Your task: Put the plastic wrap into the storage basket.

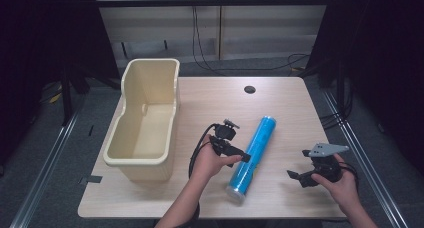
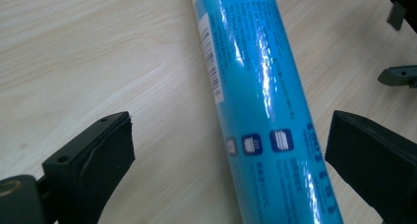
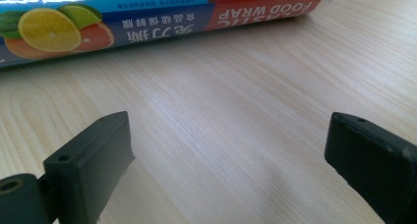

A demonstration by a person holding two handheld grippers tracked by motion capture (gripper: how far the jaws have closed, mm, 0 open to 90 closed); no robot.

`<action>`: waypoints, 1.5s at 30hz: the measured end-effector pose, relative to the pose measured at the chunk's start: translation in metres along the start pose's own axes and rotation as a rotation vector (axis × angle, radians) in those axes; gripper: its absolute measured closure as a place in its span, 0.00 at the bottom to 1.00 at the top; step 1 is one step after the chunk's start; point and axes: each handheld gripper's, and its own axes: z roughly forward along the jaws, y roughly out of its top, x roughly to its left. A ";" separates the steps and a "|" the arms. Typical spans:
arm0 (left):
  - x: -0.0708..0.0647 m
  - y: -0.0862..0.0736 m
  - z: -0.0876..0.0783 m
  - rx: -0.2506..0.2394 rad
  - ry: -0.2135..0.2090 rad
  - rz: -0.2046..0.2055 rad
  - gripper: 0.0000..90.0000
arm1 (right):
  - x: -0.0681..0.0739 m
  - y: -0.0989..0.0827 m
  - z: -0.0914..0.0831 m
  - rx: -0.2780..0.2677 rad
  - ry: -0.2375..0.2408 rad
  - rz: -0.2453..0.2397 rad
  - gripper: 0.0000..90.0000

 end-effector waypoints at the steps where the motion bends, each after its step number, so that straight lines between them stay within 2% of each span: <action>1: -0.002 0.004 0.006 -0.001 -0.014 0.003 0.04 | -0.001 0.000 -0.001 -0.005 -0.005 0.004 0.04; 2: -0.003 0.005 0.008 0.014 -0.012 0.007 0.03 | -0.001 0.000 -0.001 -0.006 -0.004 0.006 0.04; 4: -0.007 0.009 0.014 0.005 -0.018 -0.007 0.03 | -0.001 0.000 -0.001 -0.006 -0.005 0.007 0.04; 9: -0.009 0.015 0.023 0.027 -0.020 0.011 0.03 | 0.000 0.000 0.000 -0.004 -0.001 0.001 0.04; 11: -0.010 0.017 0.027 0.018 -0.025 0.005 0.03 | 0.000 0.000 0.001 -0.005 0.003 0.004 0.04; 12: -0.010 0.018 0.028 0.034 -0.025 0.005 0.03 | -0.001 0.000 0.001 -0.004 0.001 0.004 0.04; 16: -0.012 0.022 0.035 0.038 -0.014 0.002 0.03 | -0.001 0.000 0.000 -0.007 0.001 0.008 0.04; 17: -0.013 0.023 0.038 0.026 -0.014 -0.007 0.03 | -0.001 0.000 0.000 -0.009 0.002 0.006 0.04; 18: -0.013 0.023 0.038 0.026 -0.014 -0.007 0.04 | -0.001 0.000 0.000 -0.009 0.002 0.006 0.04; 19: -0.013 0.025 0.039 0.052 -0.008 0.004 0.04 | -0.001 0.000 0.000 -0.009 0.002 0.013 0.04; 20: -0.015 0.026 0.041 0.038 -0.007 -0.015 0.04 | -0.001 0.000 0.000 -0.009 0.001 0.012 0.04; 21: -0.016 0.026 0.042 0.039 -0.005 -0.014 0.05 | -0.001 0.000 0.000 -0.009 0.003 0.013 0.04; 22: -0.015 0.027 0.043 0.059 -0.002 0.007 0.05 | 0.000 0.000 0.000 -0.008 0.002 0.013 0.04; 28: -0.015 0.030 0.047 0.068 -0.002 -0.011 0.06 | 0.000 0.000 0.000 -0.013 0.002 0.009 0.04; 29: -0.015 0.030 0.049 0.067 0.008 -0.018 0.06 | 0.000 0.000 0.000 -0.013 0.000 0.007 0.04; 37: -0.013 0.034 0.055 0.096 0.008 -0.020 0.09 | -0.001 0.000 0.000 -0.019 0.002 0.006 0.04; 45: -0.013 0.037 0.060 0.102 0.013 -0.018 0.14 | -0.002 0.000 -0.001 -0.015 -0.003 0.011 0.04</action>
